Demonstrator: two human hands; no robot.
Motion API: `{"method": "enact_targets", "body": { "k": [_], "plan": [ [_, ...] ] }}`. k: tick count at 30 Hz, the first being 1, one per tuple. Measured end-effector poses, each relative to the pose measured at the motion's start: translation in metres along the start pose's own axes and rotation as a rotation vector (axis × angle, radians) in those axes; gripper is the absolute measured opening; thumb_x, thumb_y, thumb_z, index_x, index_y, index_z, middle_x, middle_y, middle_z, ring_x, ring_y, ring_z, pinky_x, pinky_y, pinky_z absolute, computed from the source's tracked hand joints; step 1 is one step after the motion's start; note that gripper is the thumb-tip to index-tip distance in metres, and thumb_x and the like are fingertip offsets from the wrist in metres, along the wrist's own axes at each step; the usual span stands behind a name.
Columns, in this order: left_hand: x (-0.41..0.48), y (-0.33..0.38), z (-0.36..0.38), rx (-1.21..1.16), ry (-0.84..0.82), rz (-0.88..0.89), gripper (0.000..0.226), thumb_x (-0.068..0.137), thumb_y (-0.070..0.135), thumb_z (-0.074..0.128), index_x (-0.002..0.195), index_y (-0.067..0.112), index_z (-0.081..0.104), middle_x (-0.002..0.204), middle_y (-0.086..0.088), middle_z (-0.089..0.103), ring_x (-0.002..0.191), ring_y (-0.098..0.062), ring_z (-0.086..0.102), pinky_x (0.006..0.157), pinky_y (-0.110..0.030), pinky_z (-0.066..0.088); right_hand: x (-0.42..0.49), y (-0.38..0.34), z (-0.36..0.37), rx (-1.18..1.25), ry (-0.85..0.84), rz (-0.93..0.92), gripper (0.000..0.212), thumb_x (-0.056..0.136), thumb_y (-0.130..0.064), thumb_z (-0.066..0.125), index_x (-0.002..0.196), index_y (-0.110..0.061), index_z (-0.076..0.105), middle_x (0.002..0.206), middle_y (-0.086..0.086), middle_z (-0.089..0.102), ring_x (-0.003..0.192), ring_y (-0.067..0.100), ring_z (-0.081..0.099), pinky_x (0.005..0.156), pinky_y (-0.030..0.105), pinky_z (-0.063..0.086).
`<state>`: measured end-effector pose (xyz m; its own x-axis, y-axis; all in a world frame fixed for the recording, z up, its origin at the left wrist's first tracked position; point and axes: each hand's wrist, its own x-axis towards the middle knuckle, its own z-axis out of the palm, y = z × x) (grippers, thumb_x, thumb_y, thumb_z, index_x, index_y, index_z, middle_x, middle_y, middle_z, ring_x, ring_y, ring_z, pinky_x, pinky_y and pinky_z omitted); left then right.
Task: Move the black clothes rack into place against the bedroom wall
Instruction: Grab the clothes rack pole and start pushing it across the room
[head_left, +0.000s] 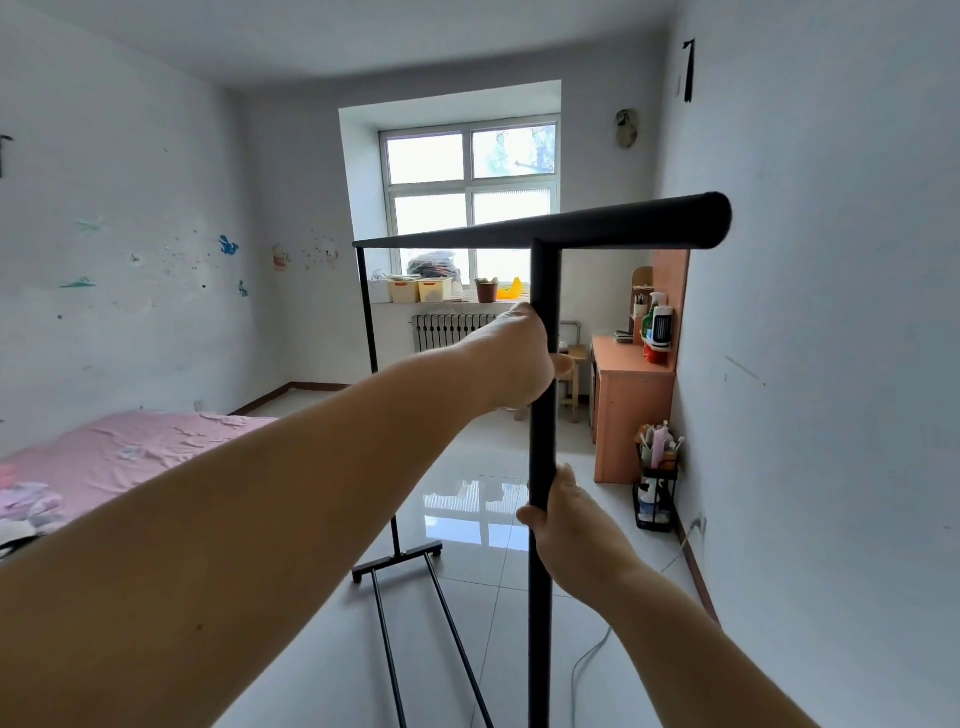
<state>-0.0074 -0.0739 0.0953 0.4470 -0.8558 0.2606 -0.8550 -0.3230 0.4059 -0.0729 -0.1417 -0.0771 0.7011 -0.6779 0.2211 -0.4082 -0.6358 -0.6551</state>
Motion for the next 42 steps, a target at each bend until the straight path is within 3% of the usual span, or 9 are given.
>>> {"method": "enact_targets", "body": {
  "k": [4,8,11,13,19,25,29,37,42],
  "plan": [
    [0.008,-0.009,0.0,-0.073,-0.044,-0.022,0.042,0.095,0.029,0.052,0.126,0.003,0.039,0.112,-0.015,0.061,0.097,-0.026,0.064,0.083,-0.033,0.052,0.017,0.002,0.01,0.068,0.0,0.027,0.023,0.1,-0.015,0.042,0.123,-0.013,0.039,0.065,-0.024,0.045,0.069,0.001,0.055,0.058,0.019,0.036],
    [0.015,-0.021,-0.005,-0.094,-0.053,-0.049,0.043,0.094,0.031,0.052,0.123,0.002,0.04,0.106,-0.019,0.065,0.095,-0.031,0.069,0.08,-0.041,0.058,0.031,-0.004,0.02,0.103,-0.02,0.024,0.025,0.102,-0.019,0.027,0.125,-0.017,0.039,0.071,-0.024,0.053,0.08,0.008,0.059,0.068,0.023,0.039],
    [0.022,-0.031,-0.006,-0.146,-0.049,-0.073,0.042,0.094,0.028,0.054,0.124,0.003,0.039,0.104,-0.018,0.067,0.09,-0.03,0.071,0.074,-0.039,0.059,0.043,-0.007,0.028,0.11,-0.017,0.013,0.031,0.105,-0.024,0.024,0.132,-0.018,0.039,0.066,-0.024,0.05,0.063,-0.005,0.048,0.054,0.015,0.03],
    [0.029,-0.038,-0.006,-0.162,-0.033,-0.091,0.043,0.094,0.028,0.053,0.127,0.004,0.037,0.106,-0.018,0.066,0.087,-0.028,0.071,0.068,-0.034,0.058,0.051,-0.01,0.031,0.157,-0.024,0.023,0.036,0.106,-0.028,0.022,0.136,-0.018,0.04,0.062,-0.023,0.048,0.06,-0.003,0.047,0.059,0.018,0.035],
    [0.052,-0.056,-0.001,-0.158,0.021,-0.154,0.044,0.095,0.029,0.052,0.128,0.004,0.04,0.109,-0.019,0.065,0.09,-0.029,0.071,0.076,-0.04,0.059,0.082,-0.015,0.037,0.308,-0.099,0.045,0.039,0.106,-0.03,0.017,0.133,-0.016,0.043,0.092,-0.016,0.066,0.112,0.023,0.06,0.089,0.035,0.038],
    [0.085,-0.081,-0.002,-0.162,0.039,-0.184,0.043,0.096,0.031,0.05,0.128,0.004,0.041,0.109,-0.018,0.064,0.093,-0.029,0.07,0.079,-0.043,0.059,0.121,-0.017,0.048,0.136,-0.038,-0.056,0.022,0.103,-0.024,0.039,0.121,-0.012,0.04,0.109,0.004,0.069,0.086,0.022,0.062,0.077,0.037,0.047],
    [0.111,-0.103,-0.008,-0.188,0.038,-0.133,0.043,0.096,0.029,0.051,0.131,0.007,0.04,0.113,-0.016,0.063,0.094,-0.026,0.068,0.068,-0.027,0.054,0.15,-0.021,0.059,0.037,-0.003,-0.111,0.029,0.098,-0.028,0.051,0.117,-0.008,0.044,0.102,0.014,0.069,0.094,0.033,0.067,0.08,0.042,0.055],
    [0.171,-0.155,-0.015,-0.206,-0.04,-0.052,0.041,0.097,0.029,0.049,0.129,0.005,0.04,0.113,-0.016,0.062,0.098,-0.025,0.067,0.072,-0.025,0.053,0.21,-0.001,0.103,0.151,-0.219,0.037,0.025,0.093,-0.023,0.058,0.112,-0.017,0.043,0.09,-0.001,0.059,0.076,0.013,0.057,0.074,0.033,0.048],
    [0.213,-0.182,-0.016,-0.136,-0.039,-0.033,0.045,0.097,0.031,0.047,0.131,0.003,0.038,0.118,-0.017,0.06,0.103,-0.026,0.063,0.094,-0.037,0.05,0.25,0.004,0.132,0.151,-0.153,0.071,0.025,0.097,-0.017,0.048,0.118,-0.012,0.036,0.094,-0.006,0.055,0.086,0.019,0.055,0.081,0.035,0.045]
  ]
}}
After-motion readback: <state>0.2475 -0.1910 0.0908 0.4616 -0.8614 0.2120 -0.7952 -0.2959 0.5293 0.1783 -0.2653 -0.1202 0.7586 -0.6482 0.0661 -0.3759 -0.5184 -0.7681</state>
